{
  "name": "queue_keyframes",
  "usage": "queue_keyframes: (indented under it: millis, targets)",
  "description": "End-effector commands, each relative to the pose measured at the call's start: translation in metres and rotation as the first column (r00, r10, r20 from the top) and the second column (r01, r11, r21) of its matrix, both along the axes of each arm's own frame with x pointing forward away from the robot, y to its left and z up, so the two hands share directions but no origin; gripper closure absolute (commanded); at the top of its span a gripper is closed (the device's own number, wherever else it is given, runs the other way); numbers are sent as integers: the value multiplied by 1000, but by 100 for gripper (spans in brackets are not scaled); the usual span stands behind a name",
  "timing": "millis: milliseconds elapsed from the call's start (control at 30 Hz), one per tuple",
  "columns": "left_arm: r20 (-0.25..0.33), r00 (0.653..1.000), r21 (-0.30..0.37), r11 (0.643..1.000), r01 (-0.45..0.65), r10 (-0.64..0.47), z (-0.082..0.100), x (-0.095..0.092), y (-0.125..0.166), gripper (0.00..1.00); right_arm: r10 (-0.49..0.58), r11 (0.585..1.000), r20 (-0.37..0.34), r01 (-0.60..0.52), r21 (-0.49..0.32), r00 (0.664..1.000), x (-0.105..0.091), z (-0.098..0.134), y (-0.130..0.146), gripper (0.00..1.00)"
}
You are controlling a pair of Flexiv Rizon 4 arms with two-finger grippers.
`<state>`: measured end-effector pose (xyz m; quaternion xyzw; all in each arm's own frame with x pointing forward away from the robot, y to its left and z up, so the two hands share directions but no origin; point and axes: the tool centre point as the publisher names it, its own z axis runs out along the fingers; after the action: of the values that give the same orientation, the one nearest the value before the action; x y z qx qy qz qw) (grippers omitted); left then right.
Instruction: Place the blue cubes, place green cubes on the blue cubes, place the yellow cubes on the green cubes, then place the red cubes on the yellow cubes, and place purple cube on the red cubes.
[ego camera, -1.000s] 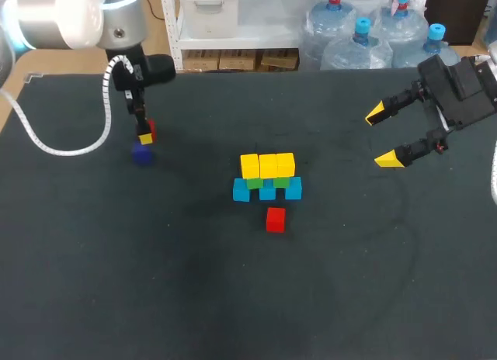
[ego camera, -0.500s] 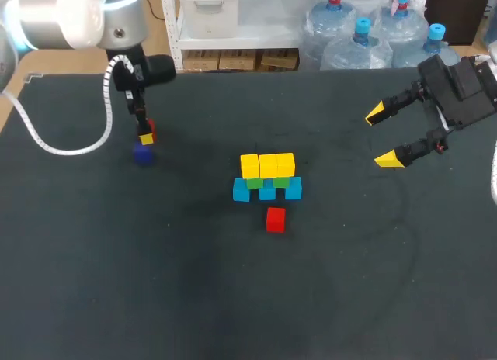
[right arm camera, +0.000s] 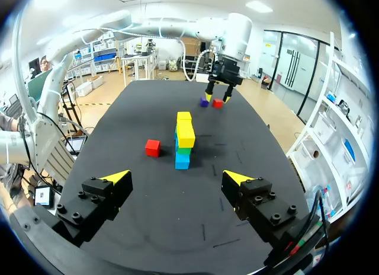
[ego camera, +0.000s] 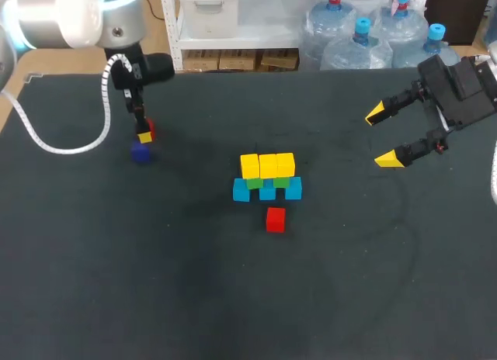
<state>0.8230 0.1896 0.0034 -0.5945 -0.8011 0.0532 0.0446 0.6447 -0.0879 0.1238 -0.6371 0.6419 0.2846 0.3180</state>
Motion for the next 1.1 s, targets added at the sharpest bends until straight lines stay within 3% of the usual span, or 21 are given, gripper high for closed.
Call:
queue_keyframes:
  millis: [33,433,1100]
  targets:
    - [-4,1000,2,1000,7,-7,-1,6,-1,0,0,1000,1,0,1,1000,0,0,0,0]
    - [11,1000,7,1000,12,-12,3,12,-2,0,0,1000,1,0,1,1000,0,0,0,0]
    - [14,1000,28,1000,10,-10,-6,16,-3,0,0,1000,1,0,1,1000,0,0,0,0]
